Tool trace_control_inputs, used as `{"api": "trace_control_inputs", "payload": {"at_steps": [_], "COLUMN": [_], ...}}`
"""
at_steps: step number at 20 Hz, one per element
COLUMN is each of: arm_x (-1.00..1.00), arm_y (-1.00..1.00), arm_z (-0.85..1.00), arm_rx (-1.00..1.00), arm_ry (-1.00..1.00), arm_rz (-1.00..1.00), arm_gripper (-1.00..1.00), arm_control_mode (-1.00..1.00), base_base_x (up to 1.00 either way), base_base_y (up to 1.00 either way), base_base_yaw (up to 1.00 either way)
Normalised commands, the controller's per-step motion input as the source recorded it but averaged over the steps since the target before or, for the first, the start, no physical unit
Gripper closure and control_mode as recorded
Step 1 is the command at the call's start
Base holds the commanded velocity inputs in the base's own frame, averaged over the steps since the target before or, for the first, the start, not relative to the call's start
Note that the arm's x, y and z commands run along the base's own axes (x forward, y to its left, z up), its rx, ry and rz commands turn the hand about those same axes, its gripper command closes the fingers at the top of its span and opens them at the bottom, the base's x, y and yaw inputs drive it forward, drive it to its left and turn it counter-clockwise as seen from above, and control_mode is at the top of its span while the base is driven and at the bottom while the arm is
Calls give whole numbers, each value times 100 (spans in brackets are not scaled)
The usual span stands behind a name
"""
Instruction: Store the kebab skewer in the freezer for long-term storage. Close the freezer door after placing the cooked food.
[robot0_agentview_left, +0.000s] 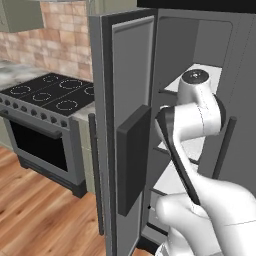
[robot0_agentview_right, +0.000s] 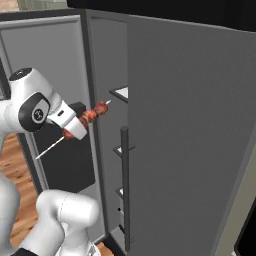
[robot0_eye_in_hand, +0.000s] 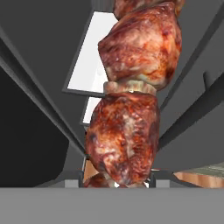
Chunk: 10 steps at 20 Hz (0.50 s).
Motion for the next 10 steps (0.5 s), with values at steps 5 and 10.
{"api": "trace_control_inputs", "payload": {"at_steps": [5, 10], "arm_x": [84, 61], "arm_y": [-13, -38], "arm_z": [31, 8], "arm_rx": [0, 0], "arm_ry": [0, -2], "arm_rz": [-4, -7], "arm_gripper": [100, 100], "arm_control_mode": [-100, -100], "base_base_x": [0, 0], "base_base_y": [0, 0], "base_base_yaw": [0, 0]}}
